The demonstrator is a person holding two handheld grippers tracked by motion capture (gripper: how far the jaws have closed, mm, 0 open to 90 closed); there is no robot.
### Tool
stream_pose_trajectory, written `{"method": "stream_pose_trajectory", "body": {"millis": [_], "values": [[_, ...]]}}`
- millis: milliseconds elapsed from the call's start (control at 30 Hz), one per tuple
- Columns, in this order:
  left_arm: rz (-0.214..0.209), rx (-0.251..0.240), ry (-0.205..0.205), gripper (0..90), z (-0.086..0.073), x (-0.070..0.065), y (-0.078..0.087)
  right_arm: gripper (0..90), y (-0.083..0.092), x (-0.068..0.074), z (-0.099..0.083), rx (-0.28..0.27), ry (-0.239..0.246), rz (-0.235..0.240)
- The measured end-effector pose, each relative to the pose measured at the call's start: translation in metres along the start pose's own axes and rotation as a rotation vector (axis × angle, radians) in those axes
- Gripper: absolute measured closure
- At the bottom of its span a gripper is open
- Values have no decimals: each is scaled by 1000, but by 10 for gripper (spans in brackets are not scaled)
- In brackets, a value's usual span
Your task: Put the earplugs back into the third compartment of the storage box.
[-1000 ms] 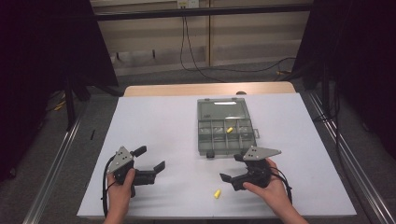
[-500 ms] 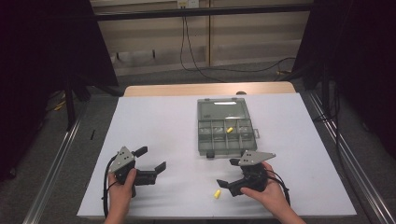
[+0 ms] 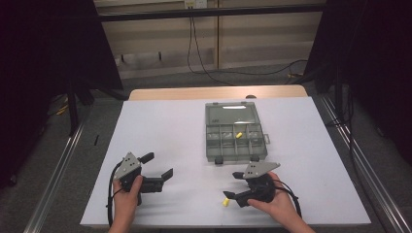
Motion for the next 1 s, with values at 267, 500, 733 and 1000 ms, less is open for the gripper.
{"method": "stream_pose_trajectory", "body": {"millis": [267,500,733,1000], "values": [[1,-2,-1,33,0,0,0,476,-5,14,-3,47,42,79],[-1,1,0,33,0,0,0,591,-6,19,-5,86,46,108],[-2,0,-2,33,0,0,0,639,-7,21,-6,111,62,119],[-1,0,-3,33,0,0,0,702,-8,23,-7,123,92,120]]}}
Point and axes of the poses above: each handheld gripper's, and its own axes: y roughly backward along the jaws, z roughly out of its top, x roughly to its left, the point moved 3 cm from there along -y, roughly forward along the jaws, and after that the axes turned 8 degrees about -z, right-handed, at the moved point
